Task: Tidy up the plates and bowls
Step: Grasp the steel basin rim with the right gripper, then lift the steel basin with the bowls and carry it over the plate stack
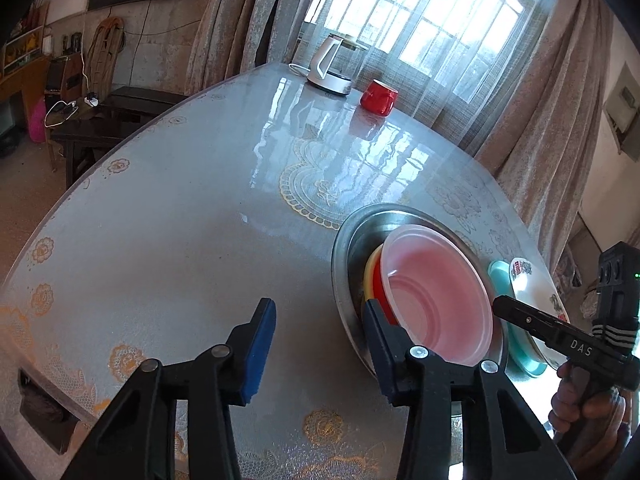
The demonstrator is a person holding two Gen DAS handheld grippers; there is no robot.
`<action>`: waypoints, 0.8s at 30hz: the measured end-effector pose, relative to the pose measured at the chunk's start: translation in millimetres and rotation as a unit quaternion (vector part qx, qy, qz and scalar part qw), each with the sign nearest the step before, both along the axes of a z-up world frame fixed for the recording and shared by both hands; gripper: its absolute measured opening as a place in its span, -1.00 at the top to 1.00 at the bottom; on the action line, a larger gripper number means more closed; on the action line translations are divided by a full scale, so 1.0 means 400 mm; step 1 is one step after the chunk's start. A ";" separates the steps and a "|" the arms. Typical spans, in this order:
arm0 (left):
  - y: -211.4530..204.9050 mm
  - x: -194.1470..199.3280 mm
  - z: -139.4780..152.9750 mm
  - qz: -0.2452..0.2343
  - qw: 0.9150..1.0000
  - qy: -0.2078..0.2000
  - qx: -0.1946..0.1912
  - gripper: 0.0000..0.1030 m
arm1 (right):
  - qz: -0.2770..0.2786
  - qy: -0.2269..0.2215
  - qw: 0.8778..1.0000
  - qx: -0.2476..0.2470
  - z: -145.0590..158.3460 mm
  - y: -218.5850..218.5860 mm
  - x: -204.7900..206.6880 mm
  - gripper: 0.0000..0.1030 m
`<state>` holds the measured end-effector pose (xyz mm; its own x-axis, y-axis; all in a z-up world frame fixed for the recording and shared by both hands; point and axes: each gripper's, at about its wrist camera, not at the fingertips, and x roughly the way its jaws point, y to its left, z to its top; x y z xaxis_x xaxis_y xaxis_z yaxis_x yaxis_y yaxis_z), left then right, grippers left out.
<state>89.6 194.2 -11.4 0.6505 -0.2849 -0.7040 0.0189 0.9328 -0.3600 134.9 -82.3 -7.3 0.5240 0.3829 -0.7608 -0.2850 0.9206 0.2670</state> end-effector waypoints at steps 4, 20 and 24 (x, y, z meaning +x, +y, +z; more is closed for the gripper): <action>-0.024 0.011 0.001 -0.020 1.000 0.002 0.017 0.45 | 0.009 0.011 1.000 -0.017 -0.018 0.021 0.016 0.21; -0.036 -0.005 -0.004 -0.031 0.999 -0.021 0.006 0.67 | 0.040 0.024 0.999 -0.016 -0.037 0.059 0.015 0.52; -0.042 -0.017 0.000 -0.032 0.999 -0.021 0.009 0.65 | 0.040 0.029 0.999 -0.010 -0.046 0.057 0.013 0.53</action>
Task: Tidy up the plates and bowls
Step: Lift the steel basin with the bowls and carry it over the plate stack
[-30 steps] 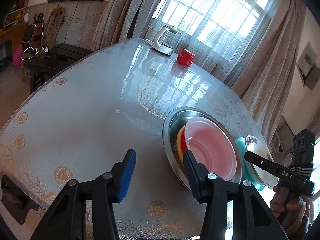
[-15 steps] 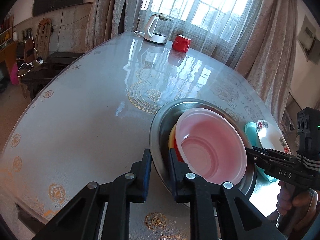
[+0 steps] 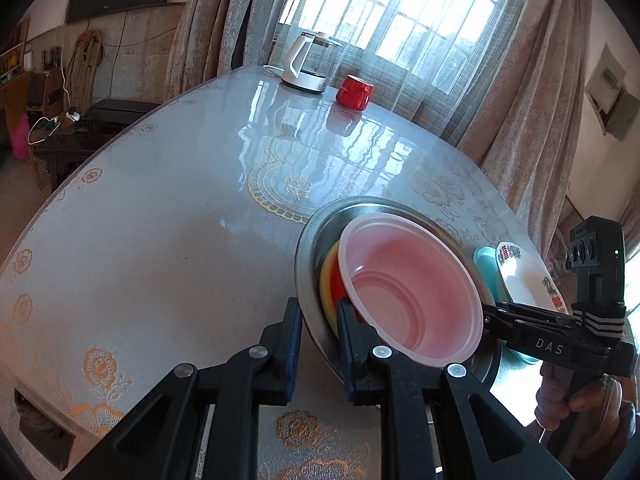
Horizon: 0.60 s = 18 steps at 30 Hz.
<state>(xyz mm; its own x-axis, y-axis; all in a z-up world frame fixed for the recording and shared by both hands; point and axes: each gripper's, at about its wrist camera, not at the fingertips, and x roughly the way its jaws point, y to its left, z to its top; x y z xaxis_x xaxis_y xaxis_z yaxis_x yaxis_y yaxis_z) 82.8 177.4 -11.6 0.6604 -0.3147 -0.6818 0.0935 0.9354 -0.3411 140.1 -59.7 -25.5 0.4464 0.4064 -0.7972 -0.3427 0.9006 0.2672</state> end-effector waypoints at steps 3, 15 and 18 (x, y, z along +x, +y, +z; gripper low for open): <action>-0.013 -0.011 0.004 0.005 1.000 -0.003 0.016 0.65 | 0.004 -0.005 1.000 -0.018 -0.004 0.011 -0.010 0.53; -0.040 -0.044 0.012 0.006 0.999 -0.012 0.030 0.64 | -0.003 -0.006 1.000 -0.007 -0.002 -0.012 -0.039 0.53; -0.046 -0.052 0.012 0.011 0.999 -0.012 0.040 0.64 | -0.002 -0.008 1.000 -0.006 0.000 -0.010 -0.035 0.53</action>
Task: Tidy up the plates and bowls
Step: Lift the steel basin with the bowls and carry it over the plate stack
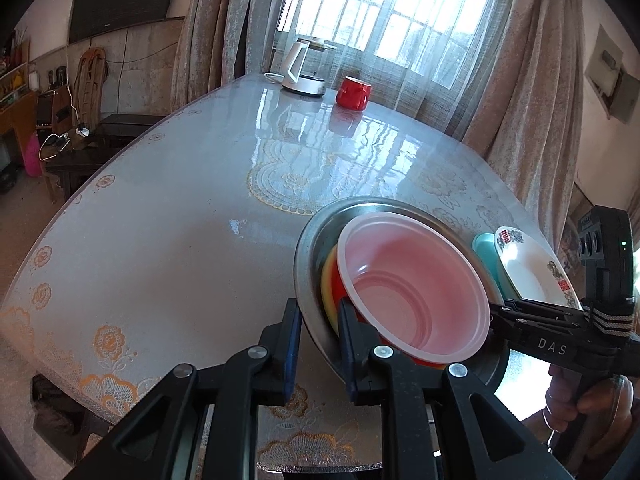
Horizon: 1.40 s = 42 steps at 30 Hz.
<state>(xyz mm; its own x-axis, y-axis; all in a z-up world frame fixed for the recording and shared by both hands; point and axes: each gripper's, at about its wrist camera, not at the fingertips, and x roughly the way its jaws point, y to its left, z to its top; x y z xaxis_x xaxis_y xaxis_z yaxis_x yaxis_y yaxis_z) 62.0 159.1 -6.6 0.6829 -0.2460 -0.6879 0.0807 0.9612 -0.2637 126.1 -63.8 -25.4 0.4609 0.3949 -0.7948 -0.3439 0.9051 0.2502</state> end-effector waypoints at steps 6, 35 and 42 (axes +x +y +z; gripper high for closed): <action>-0.005 -0.013 0.008 0.002 1.000 -0.008 0.007 0.63 | 0.000 -0.005 1.000 0.006 0.000 -0.005 -0.008 0.53; -0.117 -0.028 0.105 -0.038 0.997 -0.056 0.026 0.62 | -0.037 -0.061 0.996 0.044 0.090 -0.128 -0.086 0.53; -0.164 -0.024 0.118 -0.055 0.996 -0.061 0.029 0.62 | -0.055 -0.074 0.995 0.046 0.110 -0.170 -0.110 0.53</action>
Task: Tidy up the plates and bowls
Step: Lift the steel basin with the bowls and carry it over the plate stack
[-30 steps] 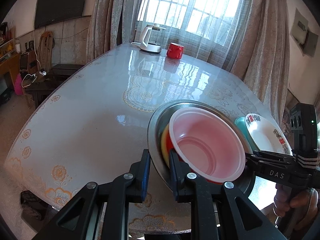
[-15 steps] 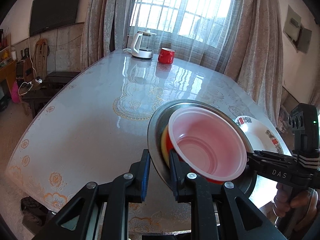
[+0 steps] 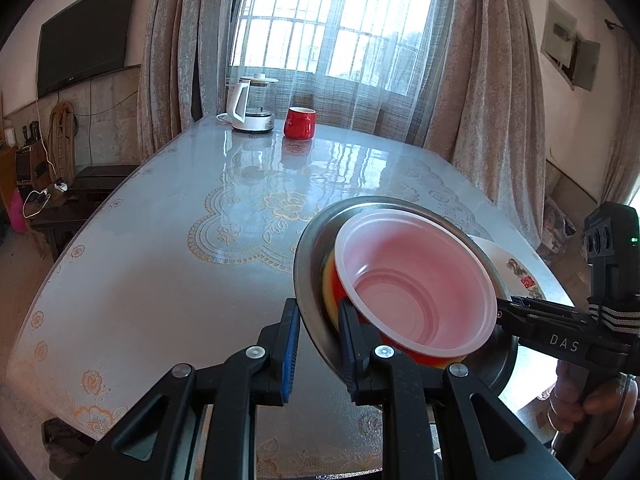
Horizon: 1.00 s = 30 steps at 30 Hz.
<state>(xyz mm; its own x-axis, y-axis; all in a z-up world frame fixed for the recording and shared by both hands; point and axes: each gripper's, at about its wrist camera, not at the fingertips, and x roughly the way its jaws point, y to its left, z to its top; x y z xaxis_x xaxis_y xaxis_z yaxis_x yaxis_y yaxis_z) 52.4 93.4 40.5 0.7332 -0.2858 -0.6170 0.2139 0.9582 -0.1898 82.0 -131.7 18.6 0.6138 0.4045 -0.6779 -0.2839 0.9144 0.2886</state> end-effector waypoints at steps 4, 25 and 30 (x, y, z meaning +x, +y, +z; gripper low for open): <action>-0.019 0.001 0.002 -0.007 1.000 0.000 0.001 0.62 | -0.007 -0.001 1.000 -0.001 0.002 -0.016 -0.004 0.53; -0.125 0.019 0.040 -0.052 0.999 -0.013 0.009 0.61 | -0.051 -0.018 0.998 0.007 0.034 -0.117 -0.039 0.53; -0.155 0.030 0.045 -0.066 0.998 -0.014 0.009 0.61 | -0.067 -0.021 0.998 0.010 0.042 -0.145 -0.049 0.53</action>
